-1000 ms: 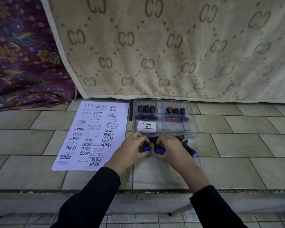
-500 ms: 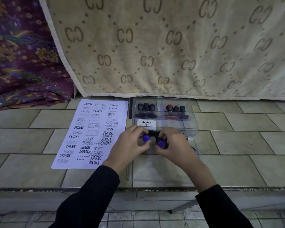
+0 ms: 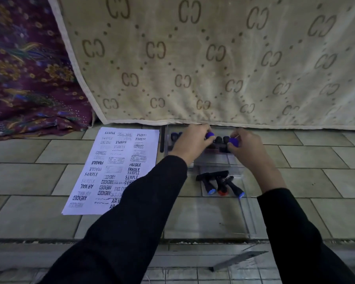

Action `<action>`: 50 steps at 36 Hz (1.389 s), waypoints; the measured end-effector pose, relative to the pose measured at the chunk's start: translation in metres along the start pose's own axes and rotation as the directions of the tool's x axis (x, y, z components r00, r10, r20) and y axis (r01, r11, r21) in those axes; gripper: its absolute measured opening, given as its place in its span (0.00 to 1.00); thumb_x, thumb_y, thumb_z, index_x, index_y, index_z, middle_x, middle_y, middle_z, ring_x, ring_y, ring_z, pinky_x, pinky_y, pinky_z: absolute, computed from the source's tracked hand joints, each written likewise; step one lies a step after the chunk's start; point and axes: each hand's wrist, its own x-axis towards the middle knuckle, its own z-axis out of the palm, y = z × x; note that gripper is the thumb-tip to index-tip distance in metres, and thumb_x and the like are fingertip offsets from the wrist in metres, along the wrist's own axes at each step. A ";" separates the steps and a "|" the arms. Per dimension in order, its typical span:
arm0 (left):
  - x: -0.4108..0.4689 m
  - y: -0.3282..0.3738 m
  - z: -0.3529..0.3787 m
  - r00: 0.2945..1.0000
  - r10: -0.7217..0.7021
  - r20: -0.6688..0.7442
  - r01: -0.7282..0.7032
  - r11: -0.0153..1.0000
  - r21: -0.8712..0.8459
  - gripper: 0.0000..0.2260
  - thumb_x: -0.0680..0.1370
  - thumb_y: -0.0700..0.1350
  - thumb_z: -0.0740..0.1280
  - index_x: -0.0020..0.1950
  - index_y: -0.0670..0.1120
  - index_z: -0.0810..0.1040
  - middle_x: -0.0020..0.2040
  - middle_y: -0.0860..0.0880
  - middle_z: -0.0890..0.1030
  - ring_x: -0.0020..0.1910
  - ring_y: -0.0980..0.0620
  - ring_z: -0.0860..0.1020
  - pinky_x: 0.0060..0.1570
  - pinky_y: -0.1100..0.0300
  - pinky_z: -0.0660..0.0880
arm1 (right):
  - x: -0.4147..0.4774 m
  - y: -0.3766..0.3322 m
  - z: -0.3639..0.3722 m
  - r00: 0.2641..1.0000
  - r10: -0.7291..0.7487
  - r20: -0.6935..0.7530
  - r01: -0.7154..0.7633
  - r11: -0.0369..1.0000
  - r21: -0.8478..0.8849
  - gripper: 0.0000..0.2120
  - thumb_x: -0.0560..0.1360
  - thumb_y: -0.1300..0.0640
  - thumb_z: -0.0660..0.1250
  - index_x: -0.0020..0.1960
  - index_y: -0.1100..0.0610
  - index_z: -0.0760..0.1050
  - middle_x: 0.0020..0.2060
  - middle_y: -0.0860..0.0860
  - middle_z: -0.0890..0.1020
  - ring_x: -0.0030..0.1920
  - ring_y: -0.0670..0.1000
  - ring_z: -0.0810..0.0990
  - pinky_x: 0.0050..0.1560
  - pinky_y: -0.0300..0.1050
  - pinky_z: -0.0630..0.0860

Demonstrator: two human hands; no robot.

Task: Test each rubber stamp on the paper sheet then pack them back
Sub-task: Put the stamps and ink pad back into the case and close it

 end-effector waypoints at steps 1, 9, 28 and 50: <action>0.003 0.002 0.003 1.000 -0.012 0.016 0.012 1.000 0.014 0.09 0.78 0.49 0.67 0.52 0.44 0.79 0.44 0.44 0.82 0.44 0.48 0.80 0.44 0.51 0.78 | 0.002 0.002 0.001 0.999 0.021 0.036 -0.020 1.000 -0.015 0.10 0.73 0.59 0.68 0.53 0.59 0.75 0.45 0.59 0.80 0.44 0.56 0.77 0.42 0.44 0.72; 0.018 0.018 0.008 0.995 -0.048 0.090 0.037 0.992 0.125 0.13 0.79 0.49 0.65 0.49 0.39 0.80 0.44 0.41 0.81 0.45 0.43 0.79 0.46 0.49 0.76 | 0.007 0.007 0.012 0.991 0.025 0.133 -0.016 0.998 -0.068 0.10 0.75 0.59 0.66 0.55 0.61 0.77 0.47 0.61 0.81 0.49 0.59 0.77 0.41 0.38 0.65; 0.007 0.007 0.041 0.971 0.040 0.234 -0.166 0.819 0.549 0.10 0.79 0.44 0.65 0.55 0.40 0.80 0.55 0.42 0.77 0.61 0.40 0.71 0.47 0.51 0.70 | 0.023 0.004 0.020 0.969 0.060 0.239 -0.030 0.992 -0.125 0.07 0.74 0.59 0.68 0.46 0.63 0.77 0.45 0.60 0.81 0.50 0.58 0.77 0.47 0.47 0.72; -0.024 -0.004 0.036 0.987 0.157 -0.042 -0.136 0.938 0.319 0.11 0.79 0.50 0.62 0.59 0.48 0.74 0.54 0.49 0.77 0.54 0.48 0.74 0.49 0.54 0.71 | 0.005 0.003 0.022 0.990 0.005 0.139 0.016 0.988 -0.151 0.07 0.74 0.59 0.67 0.49 0.61 0.80 0.44 0.60 0.82 0.47 0.59 0.78 0.47 0.49 0.75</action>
